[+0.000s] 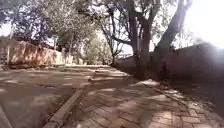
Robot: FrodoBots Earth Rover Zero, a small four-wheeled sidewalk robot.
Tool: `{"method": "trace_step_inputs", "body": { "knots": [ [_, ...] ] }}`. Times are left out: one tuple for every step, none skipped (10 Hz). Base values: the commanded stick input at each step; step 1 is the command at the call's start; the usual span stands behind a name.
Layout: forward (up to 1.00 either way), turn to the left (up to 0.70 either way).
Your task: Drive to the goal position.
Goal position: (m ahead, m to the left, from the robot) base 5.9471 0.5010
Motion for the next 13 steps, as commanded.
{"method": "trace_step_inputs", "body": {
  "knots": [
    [0.7,0.0],
    [0.7,0.0],
    [0.7,0.0],
    [0.7,0.0],
    [0.7,0.0],
    [0.7,0.0],
    [0.7,0.0],
    [0.7,0.0],
    [0.7,0.0],
    [0.7,0.0],
    [0.7,0.0],
    [0.7,0.0],
    [0.7,0.0]
  ]
}}
